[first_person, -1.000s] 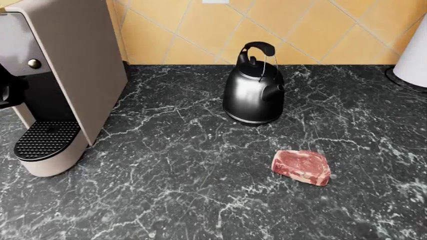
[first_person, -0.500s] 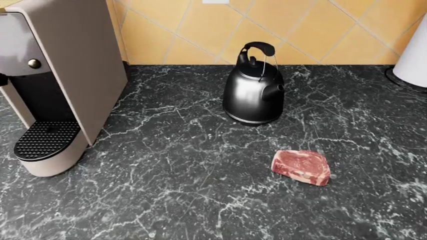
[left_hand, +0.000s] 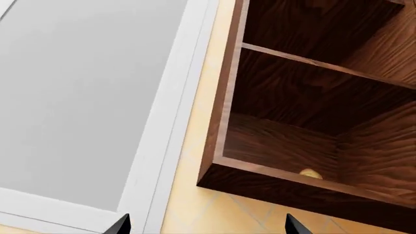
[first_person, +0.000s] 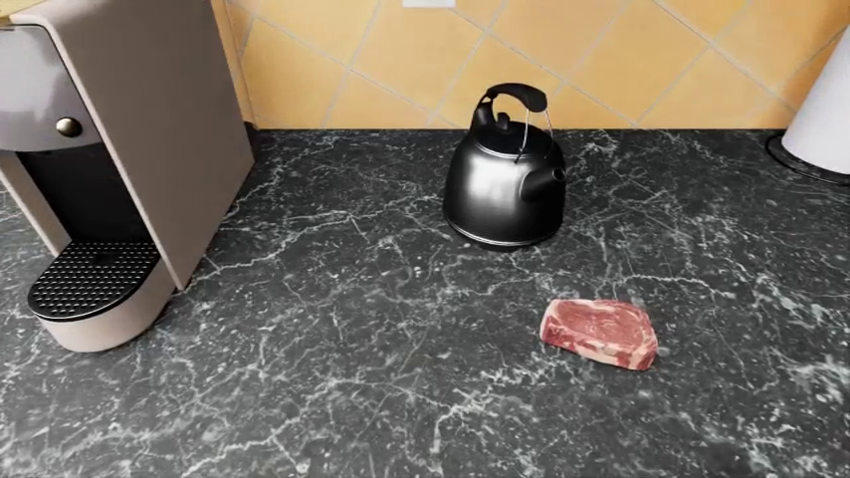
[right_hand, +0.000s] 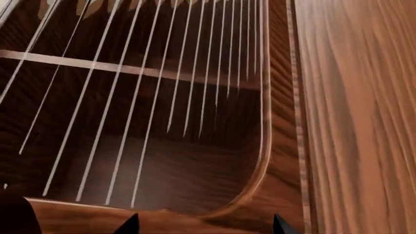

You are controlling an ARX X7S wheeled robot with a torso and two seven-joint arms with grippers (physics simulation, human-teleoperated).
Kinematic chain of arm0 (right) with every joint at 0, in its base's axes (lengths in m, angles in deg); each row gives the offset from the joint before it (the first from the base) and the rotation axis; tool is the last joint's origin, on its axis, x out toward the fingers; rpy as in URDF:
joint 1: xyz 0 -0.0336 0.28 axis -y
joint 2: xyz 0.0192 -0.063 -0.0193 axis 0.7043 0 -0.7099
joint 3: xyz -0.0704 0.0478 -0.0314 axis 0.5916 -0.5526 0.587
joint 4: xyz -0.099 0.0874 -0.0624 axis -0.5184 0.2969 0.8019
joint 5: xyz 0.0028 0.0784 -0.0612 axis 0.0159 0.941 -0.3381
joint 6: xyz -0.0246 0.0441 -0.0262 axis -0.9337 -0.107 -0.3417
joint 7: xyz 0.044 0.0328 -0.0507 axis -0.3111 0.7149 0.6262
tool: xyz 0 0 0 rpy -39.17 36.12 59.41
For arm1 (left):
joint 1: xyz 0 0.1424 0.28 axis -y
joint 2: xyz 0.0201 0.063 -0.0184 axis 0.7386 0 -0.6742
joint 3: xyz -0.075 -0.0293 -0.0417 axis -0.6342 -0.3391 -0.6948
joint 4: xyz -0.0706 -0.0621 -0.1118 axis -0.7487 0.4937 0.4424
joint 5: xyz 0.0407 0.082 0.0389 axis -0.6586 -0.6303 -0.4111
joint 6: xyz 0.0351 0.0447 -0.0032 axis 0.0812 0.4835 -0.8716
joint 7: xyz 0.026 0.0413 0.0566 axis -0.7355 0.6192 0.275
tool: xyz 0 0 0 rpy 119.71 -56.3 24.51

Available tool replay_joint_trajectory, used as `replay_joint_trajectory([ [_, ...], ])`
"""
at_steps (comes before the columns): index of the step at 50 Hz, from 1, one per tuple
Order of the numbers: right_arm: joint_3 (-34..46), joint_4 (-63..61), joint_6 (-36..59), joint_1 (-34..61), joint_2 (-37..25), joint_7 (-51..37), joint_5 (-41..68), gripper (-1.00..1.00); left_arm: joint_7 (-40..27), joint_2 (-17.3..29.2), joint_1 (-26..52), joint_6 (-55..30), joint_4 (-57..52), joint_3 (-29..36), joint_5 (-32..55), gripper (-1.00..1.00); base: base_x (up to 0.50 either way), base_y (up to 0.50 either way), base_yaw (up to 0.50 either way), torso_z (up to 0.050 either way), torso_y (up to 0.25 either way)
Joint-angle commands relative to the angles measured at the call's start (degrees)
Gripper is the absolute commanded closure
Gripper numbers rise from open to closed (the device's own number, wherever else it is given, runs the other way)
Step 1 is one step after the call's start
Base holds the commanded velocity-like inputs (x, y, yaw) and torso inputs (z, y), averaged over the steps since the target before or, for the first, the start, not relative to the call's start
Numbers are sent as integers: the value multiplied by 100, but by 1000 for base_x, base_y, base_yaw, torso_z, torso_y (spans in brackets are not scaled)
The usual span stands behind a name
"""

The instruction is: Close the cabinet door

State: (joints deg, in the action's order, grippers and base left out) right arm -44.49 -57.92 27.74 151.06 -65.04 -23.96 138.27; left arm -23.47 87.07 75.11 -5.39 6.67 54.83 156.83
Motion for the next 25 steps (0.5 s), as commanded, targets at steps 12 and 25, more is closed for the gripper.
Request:
replay_joint_trajectory([
  [12,597,1149,-326,-480,409,546,-298,-100,-79,692,-376,1127,9,589,-422,-100,4,0,1,0,0],
  [25,832,1698,-660,-626,688,767,-600,-100,-117,842,-398,1384,14,803,-547,-100,4,0,1,0,0],
])
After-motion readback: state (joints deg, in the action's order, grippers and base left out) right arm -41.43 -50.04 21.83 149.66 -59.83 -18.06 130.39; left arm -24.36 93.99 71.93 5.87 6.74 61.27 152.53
